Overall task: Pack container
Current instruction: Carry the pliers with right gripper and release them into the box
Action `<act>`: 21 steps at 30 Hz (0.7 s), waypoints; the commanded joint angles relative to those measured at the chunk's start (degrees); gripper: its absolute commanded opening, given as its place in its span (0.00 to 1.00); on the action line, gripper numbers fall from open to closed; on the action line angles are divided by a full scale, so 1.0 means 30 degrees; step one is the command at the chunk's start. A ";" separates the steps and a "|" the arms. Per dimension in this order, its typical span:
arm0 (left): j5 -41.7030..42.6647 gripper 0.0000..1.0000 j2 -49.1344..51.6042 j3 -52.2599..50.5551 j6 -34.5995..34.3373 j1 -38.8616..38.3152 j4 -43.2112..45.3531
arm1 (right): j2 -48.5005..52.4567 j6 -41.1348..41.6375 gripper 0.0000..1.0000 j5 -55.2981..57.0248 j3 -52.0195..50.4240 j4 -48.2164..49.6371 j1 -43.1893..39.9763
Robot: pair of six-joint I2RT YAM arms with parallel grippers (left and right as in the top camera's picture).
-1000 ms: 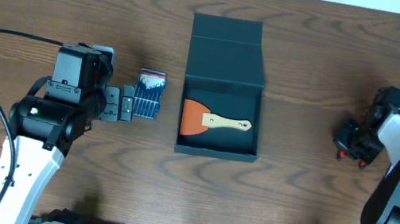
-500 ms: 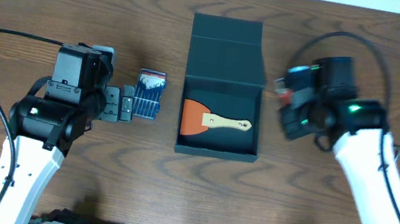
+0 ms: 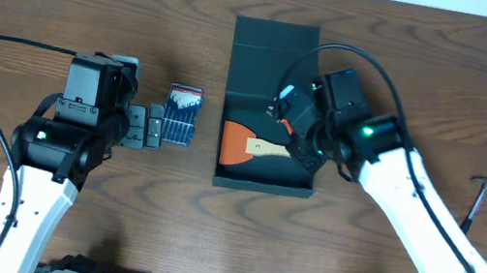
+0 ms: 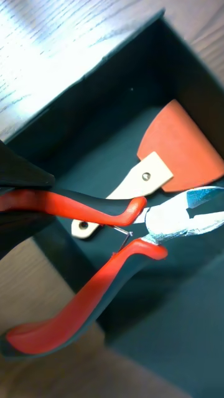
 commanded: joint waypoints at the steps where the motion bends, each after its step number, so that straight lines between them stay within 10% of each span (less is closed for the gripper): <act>1: -0.0284 0.99 0.0073 0.0401 0.0321 0.0095 -0.0044 | 0.1239 -0.0036 0.01 -0.0168 0.0364 0.0342 0.0182; 17: -0.0284 0.98 0.0073 0.0401 0.0321 0.0095 -0.0051 | 0.6215 -0.1086 0.01 -0.1362 0.0364 0.0882 0.0197; 21: -0.0284 0.98 0.0073 0.0401 0.0321 0.0095 -0.0044 | 0.6404 -0.1086 0.36 -0.1348 0.0364 0.0889 0.0197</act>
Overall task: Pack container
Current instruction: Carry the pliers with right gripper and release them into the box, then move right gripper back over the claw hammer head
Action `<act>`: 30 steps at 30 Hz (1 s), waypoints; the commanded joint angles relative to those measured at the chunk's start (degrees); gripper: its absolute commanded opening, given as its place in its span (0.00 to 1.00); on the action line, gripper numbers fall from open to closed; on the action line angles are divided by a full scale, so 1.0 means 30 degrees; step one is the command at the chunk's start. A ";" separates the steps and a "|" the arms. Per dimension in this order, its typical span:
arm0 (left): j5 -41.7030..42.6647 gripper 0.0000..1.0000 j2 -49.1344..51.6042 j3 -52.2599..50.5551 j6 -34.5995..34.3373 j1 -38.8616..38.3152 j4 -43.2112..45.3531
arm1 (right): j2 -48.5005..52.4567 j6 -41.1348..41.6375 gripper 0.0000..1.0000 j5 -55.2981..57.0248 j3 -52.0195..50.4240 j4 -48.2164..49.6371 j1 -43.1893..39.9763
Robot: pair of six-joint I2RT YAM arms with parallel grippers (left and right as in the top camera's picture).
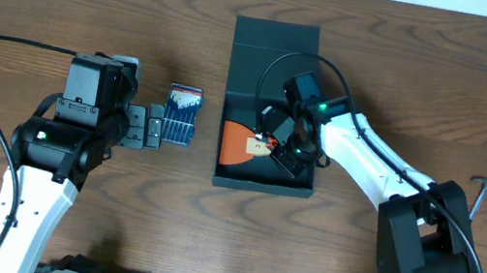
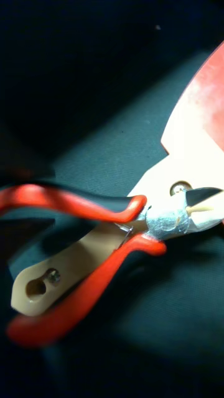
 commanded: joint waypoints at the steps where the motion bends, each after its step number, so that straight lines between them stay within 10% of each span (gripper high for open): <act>1: -0.0284 0.98 0.0073 0.0401 0.0313 0.0095 -0.0051 | 0.0051 -0.0386 0.40 -0.0474 0.0379 0.0058 0.0189; 2: -0.0284 0.98 0.0073 0.0401 0.0306 0.0095 -0.0051 | 0.0022 -0.0364 0.44 -0.0474 0.0415 0.0036 0.0168; 4: -0.0284 0.99 0.0073 0.0401 0.0313 0.0095 -0.0044 | 0.0007 -0.0226 0.91 -0.0474 0.0576 -0.0146 0.0153; 5: -0.0284 0.98 0.0073 0.0401 0.0313 0.0095 -0.0044 | -0.0015 -0.0138 0.99 -0.0474 0.0736 -0.0379 0.0153; 12: -0.0284 0.99 0.0073 0.0401 0.0313 0.0095 -0.0044 | -0.0721 0.2980 0.99 0.1486 0.5421 -0.4787 0.0007; 19: -0.0284 0.98 0.0073 0.0401 0.0321 0.0095 -0.0044 | -0.2397 1.1897 0.99 0.8058 1.2699 -0.9464 -0.2229; 30: -0.0284 0.98 0.0073 0.0401 0.0321 0.0095 -0.0044 | -0.5719 2.1646 0.99 0.7125 1.4600 -1.3253 -1.2699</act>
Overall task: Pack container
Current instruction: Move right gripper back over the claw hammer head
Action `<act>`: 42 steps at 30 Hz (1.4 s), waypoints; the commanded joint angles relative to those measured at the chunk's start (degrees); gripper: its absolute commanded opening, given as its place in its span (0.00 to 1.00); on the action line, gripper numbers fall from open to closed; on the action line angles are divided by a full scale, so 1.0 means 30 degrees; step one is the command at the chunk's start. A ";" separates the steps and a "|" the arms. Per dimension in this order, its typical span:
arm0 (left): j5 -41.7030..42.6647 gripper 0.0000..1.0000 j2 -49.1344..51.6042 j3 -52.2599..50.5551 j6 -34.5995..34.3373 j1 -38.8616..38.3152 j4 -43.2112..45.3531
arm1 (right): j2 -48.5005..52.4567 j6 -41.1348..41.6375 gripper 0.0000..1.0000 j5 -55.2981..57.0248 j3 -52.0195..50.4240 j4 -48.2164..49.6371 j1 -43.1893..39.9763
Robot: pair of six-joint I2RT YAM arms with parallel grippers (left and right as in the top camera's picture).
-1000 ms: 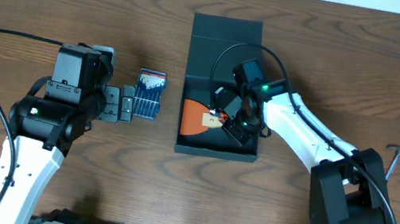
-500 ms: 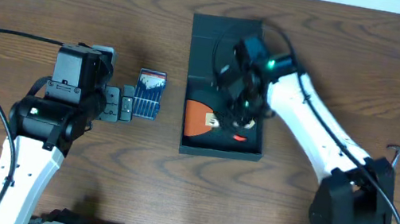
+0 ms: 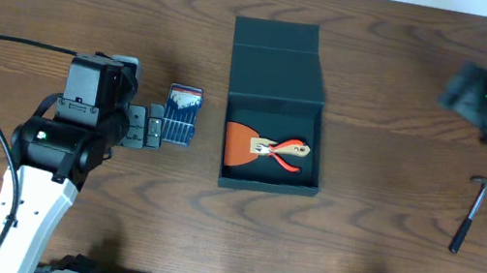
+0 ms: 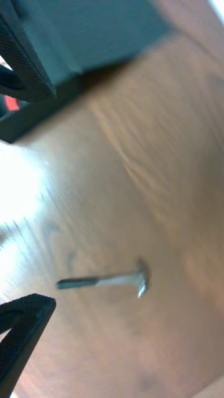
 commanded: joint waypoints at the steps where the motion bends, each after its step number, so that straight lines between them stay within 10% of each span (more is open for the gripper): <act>1: -0.0284 0.98 0.0073 0.0401 0.0321 0.0095 -0.0036 | 0.0219 0.3927 0.99 -0.1355 0.0015 -0.0204 -0.2499; 11: -0.0284 0.98 0.0073 0.0401 0.0481 0.0095 -0.0051 | 0.1304 1.1205 0.99 -0.2280 -0.3541 0.1005 -0.6127; 42: -0.0284 0.98 0.0073 0.0342 0.0597 0.0095 -0.0117 | 0.9020 0.2951 0.99 -0.3650 -0.6783 0.6674 -0.9974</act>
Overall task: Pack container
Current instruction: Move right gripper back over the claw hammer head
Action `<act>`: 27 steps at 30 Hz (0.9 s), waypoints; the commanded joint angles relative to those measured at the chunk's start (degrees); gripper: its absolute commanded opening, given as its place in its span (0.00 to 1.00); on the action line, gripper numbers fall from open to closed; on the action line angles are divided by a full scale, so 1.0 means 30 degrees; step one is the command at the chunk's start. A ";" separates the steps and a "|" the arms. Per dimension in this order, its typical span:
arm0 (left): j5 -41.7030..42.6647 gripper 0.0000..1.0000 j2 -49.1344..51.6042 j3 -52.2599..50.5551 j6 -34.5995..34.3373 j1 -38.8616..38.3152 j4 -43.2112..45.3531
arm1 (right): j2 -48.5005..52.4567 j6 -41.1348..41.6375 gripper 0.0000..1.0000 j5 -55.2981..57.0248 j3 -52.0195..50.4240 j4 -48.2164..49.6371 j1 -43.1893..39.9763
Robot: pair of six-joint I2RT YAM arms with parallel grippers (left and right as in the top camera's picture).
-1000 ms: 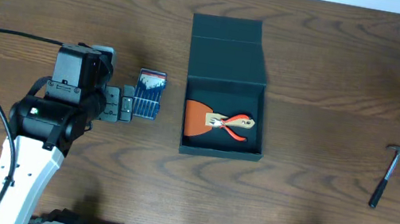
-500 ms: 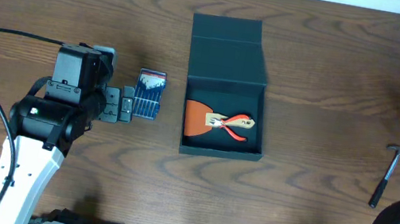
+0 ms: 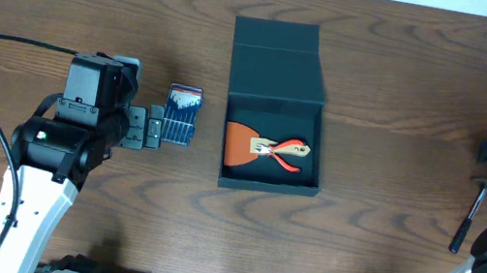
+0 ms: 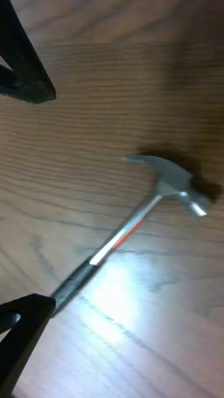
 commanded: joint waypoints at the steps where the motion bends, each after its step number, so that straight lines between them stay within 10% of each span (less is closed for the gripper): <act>1: -0.0284 0.98 0.0073 0.0342 0.0233 0.0095 -0.0073 | 0.0452 -0.0714 0.99 0.0000 -0.0029 0.0437 -0.0364; 27: -0.0284 0.99 0.0073 0.0342 0.0233 0.0095 -0.0066 | 0.0561 -0.1596 0.98 0.0583 -0.2973 0.6025 -0.0546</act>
